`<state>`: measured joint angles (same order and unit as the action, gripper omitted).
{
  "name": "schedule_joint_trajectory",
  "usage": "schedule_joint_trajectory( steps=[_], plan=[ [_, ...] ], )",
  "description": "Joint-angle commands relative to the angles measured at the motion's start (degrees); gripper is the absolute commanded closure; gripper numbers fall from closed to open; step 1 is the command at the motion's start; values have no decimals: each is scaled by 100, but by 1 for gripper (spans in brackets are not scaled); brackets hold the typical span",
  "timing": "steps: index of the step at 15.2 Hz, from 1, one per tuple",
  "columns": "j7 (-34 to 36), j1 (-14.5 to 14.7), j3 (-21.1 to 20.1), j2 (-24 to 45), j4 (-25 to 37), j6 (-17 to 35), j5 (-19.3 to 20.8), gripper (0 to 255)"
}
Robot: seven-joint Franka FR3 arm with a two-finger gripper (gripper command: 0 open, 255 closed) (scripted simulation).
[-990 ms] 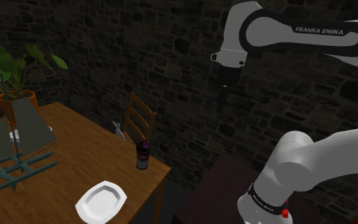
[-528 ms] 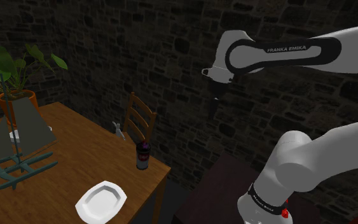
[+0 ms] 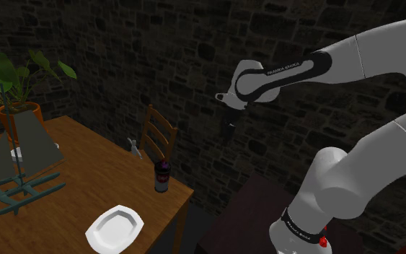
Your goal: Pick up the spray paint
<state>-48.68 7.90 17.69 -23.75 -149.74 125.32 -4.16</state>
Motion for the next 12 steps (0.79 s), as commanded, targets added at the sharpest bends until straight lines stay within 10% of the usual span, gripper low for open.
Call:
schedule_joint_trajectory(
  steps=[1, 12],
  plan=[
    [-639, 201, 261, 503, 118, 403, -298, 0],
    [-4642, 778, 551, 3487, 1562, 1126, -3419, 0]
  ],
)
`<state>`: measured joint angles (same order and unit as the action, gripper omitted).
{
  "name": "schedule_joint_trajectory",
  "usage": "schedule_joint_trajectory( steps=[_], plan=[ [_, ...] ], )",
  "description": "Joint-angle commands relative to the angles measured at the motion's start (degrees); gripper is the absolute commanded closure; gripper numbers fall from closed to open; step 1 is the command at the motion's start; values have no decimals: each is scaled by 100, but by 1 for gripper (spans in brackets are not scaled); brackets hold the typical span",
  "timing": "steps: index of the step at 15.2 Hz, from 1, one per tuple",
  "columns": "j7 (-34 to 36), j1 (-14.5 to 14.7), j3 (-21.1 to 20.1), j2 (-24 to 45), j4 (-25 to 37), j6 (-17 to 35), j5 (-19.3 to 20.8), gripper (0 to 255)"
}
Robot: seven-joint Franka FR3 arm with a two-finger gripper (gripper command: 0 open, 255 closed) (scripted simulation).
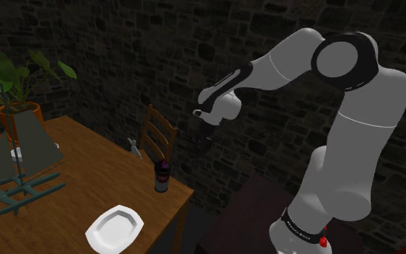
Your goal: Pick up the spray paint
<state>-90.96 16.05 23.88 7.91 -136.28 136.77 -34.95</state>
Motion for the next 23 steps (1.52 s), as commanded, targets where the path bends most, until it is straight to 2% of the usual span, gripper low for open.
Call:
schedule_joint_trajectory(
  steps=[1, 6, 12, 21, 22, 23],
  plan=[
    [-715, -90, -155, 573, 403, -54, -578, 0],
    [-1895, -434, -680, 1722, 1394, -271, -1411, 0],
    [-2747, -727, -1206, 2865, 2597, -546, -1840, 0],
    [-3032, -832, -1357, 3378, 2815, -328, -2087, 0],
    [-3029, -833, -1356, 3379, 2820, -332, -2084, 255],
    [-3030, -833, -1356, 3380, 2820, -331, -2085, 255]
  ],
)
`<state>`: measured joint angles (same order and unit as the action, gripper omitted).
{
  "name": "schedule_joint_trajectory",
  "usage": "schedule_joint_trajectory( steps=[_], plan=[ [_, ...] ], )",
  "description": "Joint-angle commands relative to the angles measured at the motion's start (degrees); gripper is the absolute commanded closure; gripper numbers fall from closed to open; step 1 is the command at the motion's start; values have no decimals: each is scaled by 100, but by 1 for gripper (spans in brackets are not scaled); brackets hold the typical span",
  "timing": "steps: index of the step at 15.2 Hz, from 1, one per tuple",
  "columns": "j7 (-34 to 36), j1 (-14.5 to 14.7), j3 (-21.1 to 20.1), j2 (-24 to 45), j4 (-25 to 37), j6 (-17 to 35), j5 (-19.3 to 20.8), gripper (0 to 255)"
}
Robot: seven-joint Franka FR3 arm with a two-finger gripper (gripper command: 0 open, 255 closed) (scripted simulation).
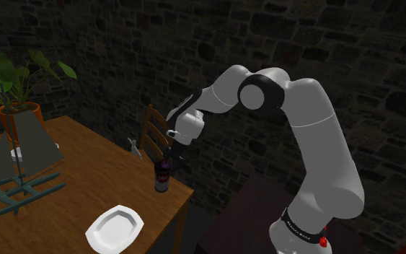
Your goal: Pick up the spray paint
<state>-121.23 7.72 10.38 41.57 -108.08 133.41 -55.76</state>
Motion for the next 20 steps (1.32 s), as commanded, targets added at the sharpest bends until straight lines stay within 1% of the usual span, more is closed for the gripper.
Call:
schedule_joint_trajectory(
  steps=[1, 8, 20],
  plan=[
    [-3, 0, -5, 17, 5, 4, -3, 255],
    [-6, 3, -6, 13, -4, 8, -6, 255],
    [458, 163, 230, -788, -320, -346, 399, 255]
  ],
)
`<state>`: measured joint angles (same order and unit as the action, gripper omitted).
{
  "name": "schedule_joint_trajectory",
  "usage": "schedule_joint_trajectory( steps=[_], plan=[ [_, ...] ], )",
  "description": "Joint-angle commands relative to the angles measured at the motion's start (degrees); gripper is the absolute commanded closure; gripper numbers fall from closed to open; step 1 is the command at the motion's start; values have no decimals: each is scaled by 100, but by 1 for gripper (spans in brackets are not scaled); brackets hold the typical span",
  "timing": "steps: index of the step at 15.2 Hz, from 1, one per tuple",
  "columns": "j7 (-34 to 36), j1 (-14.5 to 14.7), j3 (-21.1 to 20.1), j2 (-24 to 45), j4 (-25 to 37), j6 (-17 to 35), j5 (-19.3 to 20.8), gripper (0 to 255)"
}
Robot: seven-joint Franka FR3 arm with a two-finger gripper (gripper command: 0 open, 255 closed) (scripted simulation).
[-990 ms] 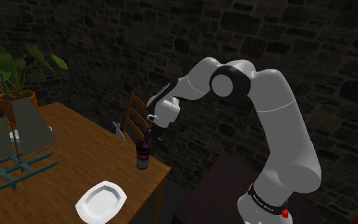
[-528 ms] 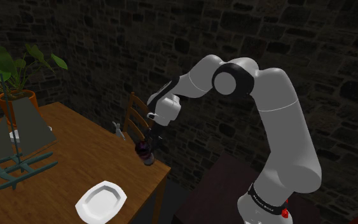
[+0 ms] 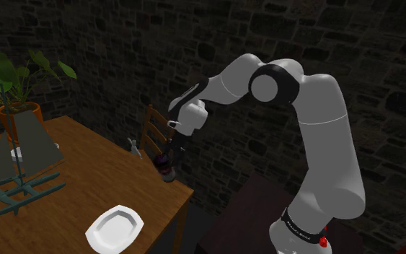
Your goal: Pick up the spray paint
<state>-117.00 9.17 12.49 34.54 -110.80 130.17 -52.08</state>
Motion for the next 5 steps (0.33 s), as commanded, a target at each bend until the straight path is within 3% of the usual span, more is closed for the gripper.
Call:
schedule_joint_trajectory(
  steps=[1, 5],
  plan=[
    [77, 30, 38, -149, -67, -54, 67, 255],
    [167, 56, 78, -284, -104, -124, 147, 255]
  ],
)
